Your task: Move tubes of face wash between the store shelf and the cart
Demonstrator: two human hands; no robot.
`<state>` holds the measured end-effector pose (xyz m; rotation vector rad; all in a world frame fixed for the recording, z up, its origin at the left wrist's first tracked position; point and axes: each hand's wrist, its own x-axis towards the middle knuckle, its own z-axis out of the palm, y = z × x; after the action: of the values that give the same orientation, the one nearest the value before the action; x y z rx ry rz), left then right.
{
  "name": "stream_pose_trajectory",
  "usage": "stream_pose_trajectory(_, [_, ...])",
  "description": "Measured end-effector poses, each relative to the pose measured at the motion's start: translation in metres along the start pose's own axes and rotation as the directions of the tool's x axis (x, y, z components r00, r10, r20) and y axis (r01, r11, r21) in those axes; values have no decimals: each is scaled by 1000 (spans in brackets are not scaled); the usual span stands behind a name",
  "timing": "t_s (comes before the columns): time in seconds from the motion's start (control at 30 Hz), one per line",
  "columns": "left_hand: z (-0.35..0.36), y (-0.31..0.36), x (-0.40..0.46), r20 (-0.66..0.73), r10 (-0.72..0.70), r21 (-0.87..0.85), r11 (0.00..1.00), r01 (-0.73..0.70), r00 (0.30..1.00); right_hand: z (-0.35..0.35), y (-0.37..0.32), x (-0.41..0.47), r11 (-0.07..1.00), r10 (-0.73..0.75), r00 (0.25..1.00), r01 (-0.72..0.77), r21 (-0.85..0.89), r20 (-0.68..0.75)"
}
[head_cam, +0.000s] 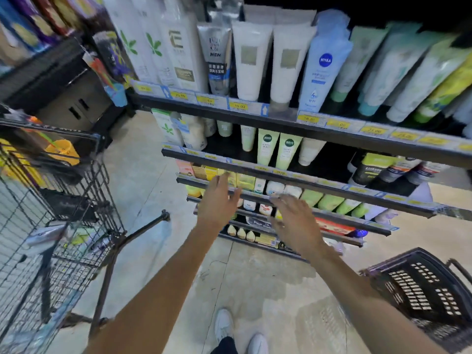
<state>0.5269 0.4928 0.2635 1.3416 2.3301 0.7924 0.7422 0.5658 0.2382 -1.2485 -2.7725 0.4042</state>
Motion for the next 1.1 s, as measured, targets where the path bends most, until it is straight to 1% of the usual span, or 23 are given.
stream_pose_trajectory(0.07, [-18, -24, -47, -30, -44, 45, 998, 45, 999, 5, -34, -13, 998, -44, 998, 42, 54, 41])
stream_pose_trajectory(0.13, [-33, -48, -91, -64, -103, 83, 991, 109, 993, 12, -69, -20, 993, -112, 989, 107, 55, 101])
stream_pose_trajectory(0.27, [-69, -91, -161, -142, -287, 108, 947, 303, 947, 20, -146, -20, 959, -278, 944, 261, 112, 180])
stream_pose_trajectory(0.37, [-92, -124, -204, -226, -377, 73, 913, 401, 898, 28, -205, -16, 917, -397, 894, 379, 123, 209])
stream_pose_trajectory(0.43, [-108, -145, -229, -278, -444, 34, 881, 471, 852, 35, -245, -14, 880, -474, 853, 454, 137, 218])
stream_pose_trajectory(0.57, [-142, -185, -272, -352, -550, -33, 816, 577, 758, 51, -316, -10, 817, -576, 778, 558, 145, 251])
stream_pose_trajectory(0.7, [-172, -223, -302, -378, -648, -114, 741, 661, 661, 71, -371, -15, 779, -625, 721, 601, 177, 300])
stream_pose_trajectory(0.87, [-204, -264, -314, -378, -711, -163, 681, 714, 593, 100, -414, -11, 757, -646, 656, 618, 213, 390])
stream_pose_trajectory(1.0, [-220, -303, -306, -380, -742, -217, 651, 727, 551, 119, -443, 9, 768, -631, 642, 594, 238, 435])
stream_pose_trajectory(1.1, [-231, -334, -289, -375, -743, -210, 651, 730, 555, 133, -466, 34, 780, -614, 637, 581, 233, 467])
